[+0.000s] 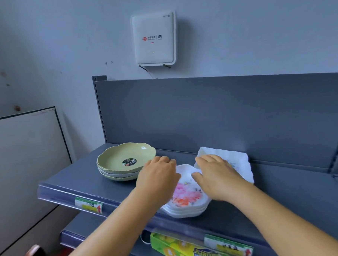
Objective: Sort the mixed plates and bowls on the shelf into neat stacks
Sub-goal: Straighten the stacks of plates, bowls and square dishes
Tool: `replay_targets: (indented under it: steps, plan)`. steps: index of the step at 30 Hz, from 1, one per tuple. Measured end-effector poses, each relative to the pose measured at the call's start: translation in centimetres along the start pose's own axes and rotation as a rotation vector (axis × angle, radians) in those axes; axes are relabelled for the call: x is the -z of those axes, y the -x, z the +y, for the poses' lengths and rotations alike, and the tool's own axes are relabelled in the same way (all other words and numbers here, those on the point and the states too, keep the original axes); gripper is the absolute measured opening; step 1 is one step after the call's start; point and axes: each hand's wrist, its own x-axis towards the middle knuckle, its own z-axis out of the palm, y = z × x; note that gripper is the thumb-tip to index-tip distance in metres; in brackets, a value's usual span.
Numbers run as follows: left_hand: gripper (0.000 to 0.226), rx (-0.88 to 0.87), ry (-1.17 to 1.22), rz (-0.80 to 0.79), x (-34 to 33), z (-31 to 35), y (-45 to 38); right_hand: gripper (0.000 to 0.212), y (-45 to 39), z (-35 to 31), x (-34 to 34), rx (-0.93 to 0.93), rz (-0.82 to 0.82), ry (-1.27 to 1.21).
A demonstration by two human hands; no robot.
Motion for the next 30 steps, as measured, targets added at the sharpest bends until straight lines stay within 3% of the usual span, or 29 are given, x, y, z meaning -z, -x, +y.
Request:
replay_targets:
  steps: [5, 9, 14, 30]
  plan:
    - [0.038, -0.069, 0.015, -0.053, 0.2, 7.5, 1.5, 0.049, 6.5, 5.8, 1.5, -0.06, 0.012, 0.006]
    - [0.03, -0.118, 0.071, -0.069, 0.8, 14.0, 2.8, 0.047, 11.8, 10.1, 2.6, -0.128, 0.01, 0.034]
    - [0.039, -0.189, 0.113, -0.084, 0.7, 21.2, 4.2, 0.054, 17.9, 15.4, 3.6, -0.21, 0.015, 0.019]
    - [0.042, -0.356, 0.169, -0.165, -0.8, 38.5, 3.8, 0.042, 30.4, 29.0, 5.3, -0.469, 0.075, 0.011]
